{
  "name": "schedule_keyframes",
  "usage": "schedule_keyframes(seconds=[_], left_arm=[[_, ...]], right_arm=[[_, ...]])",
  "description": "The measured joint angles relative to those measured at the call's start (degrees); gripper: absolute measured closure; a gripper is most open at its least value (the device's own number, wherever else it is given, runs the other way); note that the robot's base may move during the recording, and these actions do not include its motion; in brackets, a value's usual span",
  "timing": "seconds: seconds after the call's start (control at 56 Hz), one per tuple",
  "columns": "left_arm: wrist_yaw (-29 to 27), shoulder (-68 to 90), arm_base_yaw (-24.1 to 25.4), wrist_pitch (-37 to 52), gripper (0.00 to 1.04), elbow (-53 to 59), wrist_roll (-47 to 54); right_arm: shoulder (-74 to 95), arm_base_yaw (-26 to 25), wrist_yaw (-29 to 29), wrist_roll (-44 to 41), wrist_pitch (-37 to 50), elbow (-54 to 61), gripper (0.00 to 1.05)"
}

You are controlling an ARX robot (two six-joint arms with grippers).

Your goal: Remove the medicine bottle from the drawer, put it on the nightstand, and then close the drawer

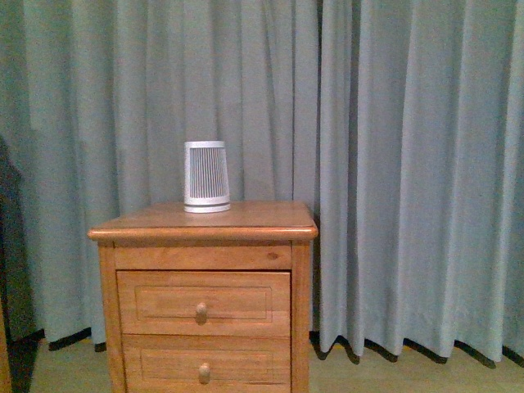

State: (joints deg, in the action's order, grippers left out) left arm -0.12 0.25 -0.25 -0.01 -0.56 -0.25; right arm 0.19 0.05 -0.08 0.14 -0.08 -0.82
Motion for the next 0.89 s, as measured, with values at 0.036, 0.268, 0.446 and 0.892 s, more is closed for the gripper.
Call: schedule_keyframes(seconds=[0.036,0.268,0.446,0.892], left_arm=[[0.00,0.00,0.00,0.00,0.07,0.00,0.00],[0.00,-0.02,0.00,0.00,0.07,0.00,0.00],[0.00,0.00,0.00,0.00,0.07,0.00,0.00],[-0.02,-0.02,0.00,0.00,0.07,0.00,0.00]], right_arm=[[0.00,0.00,0.00,0.02,0.00,0.00,0.07],[0.00,0.00,0.00,0.02,0.00,0.00,0.07],[0.00,0.00,0.02,0.00,0.00,0.00,0.07],[0.00,0.00,0.02,0.02,0.00,0.00,0.07]])
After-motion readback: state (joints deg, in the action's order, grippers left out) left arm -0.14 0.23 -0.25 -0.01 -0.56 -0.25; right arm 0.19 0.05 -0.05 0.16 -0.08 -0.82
